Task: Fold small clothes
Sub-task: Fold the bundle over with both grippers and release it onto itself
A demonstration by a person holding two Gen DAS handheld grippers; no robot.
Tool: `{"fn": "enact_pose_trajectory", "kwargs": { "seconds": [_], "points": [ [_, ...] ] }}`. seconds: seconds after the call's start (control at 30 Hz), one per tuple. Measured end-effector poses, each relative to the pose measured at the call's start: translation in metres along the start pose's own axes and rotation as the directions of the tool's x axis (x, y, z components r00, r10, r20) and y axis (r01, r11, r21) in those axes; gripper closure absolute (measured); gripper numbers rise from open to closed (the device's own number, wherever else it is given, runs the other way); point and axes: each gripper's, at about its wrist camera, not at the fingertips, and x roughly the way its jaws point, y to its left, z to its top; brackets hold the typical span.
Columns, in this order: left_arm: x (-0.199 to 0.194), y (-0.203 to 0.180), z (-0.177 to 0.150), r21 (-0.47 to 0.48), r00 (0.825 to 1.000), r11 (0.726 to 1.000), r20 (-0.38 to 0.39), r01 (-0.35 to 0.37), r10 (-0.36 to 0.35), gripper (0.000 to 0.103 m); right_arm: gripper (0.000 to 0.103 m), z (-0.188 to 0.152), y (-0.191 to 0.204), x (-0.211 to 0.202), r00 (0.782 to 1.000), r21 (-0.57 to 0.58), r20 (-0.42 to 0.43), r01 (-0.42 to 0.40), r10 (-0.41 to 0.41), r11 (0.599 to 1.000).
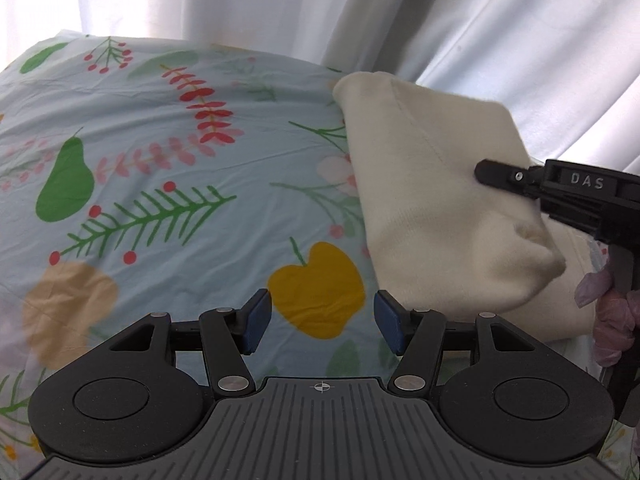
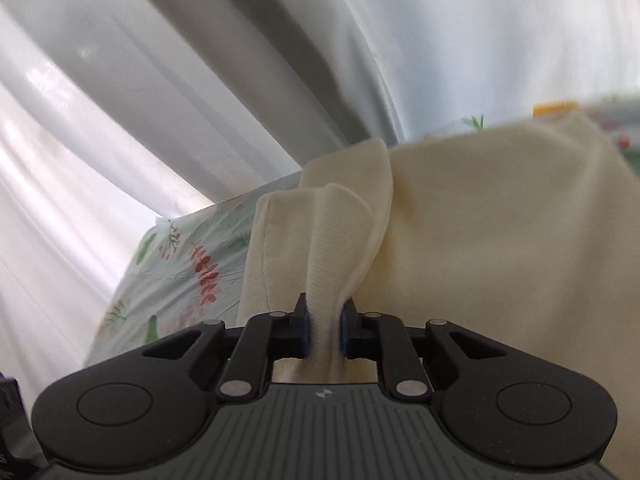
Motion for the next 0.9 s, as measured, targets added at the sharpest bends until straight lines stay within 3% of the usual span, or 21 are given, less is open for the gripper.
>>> {"fn": "enact_pose_trajectory", "kwargs": {
  "seconds": [0.1, 0.17, 0.3, 0.4, 0.47, 0.53, 0.6, 0.63, 0.7, 0.77, 0.9],
  "points": [
    [0.0, -0.013, 0.002, 0.019, 0.999, 0.999, 0.007, 0.038, -0.038, 0.041, 0.09, 0.006, 0.008, -0.038, 0.987, -0.082, 0.134, 0.096, -0.084, 0.992],
    [0.005, -0.025, 0.003, 0.041, 0.999, 0.998, 0.001, 0.055, -0.055, 0.041, 0.09, 0.005, 0.003, -0.053, 0.972, -0.12, 0.174, 0.179, -0.157, 0.976],
    [0.026, -0.05, 0.006, 0.068, 0.997, 0.995, -0.029, 0.077, -0.076, 0.041, 0.09, -0.006, -0.032, -0.056, 0.954, -0.113, 0.116, 0.289, -0.276, 0.951],
    [0.039, -0.065, 0.005, 0.129, 0.999, 0.991, -0.028, 0.031, -0.027, 0.041, 0.088, -0.013, -0.061, -0.049, 0.963, -0.028, 0.041, 0.268, -0.267, 0.963],
    [0.041, -0.069, 0.004, 0.171, 1.0, 0.985, -0.017, 0.003, 0.0, 0.041, 0.08, -0.015, -0.085, -0.048, 0.987, 0.123, -0.001, 0.159, -0.16, 0.98],
    [0.042, -0.069, 0.004, 0.17, 1.0, 0.985, -0.016, 0.006, -0.003, 0.041, 0.069, -0.014, -0.103, -0.045, 0.999, 0.263, -0.008, 0.053, -0.053, 0.963],
    [0.042, -0.067, 0.005, 0.169, 1.0, 0.986, -0.018, 0.002, 0.001, 0.041, 0.069, -0.011, -0.109, -0.039, 1.0, 0.303, -0.003, 0.022, -0.022, 0.953],
    [0.042, -0.068, 0.005, 0.165, 1.0, 0.986, -0.02, -0.001, 0.005, 0.041, 0.073, -0.012, -0.105, -0.033, 0.999, 0.293, -0.004, 0.032, -0.033, 0.956],
    [0.039, -0.069, 0.006, 0.149, 1.0, 0.989, -0.024, -0.003, 0.007, 0.042, 0.089, -0.008, -0.09, -0.033, 0.997, 0.208, 0.007, 0.079, -0.083, 0.975],
    [0.034, -0.07, 0.006, 0.136, 1.0, 0.991, -0.019, 0.008, -0.005, 0.042, 0.09, -0.005, -0.066, -0.053, 0.984, 0.044, 0.095, 0.146, -0.15, 0.988],
    [0.03, -0.072, 0.008, 0.122, 0.999, 0.991, -0.013, 0.049, -0.048, 0.041, 0.09, 0.006, -0.054, -0.097, 0.937, -0.004, 0.27, 0.232, -0.223, 0.973]
  ]
}}
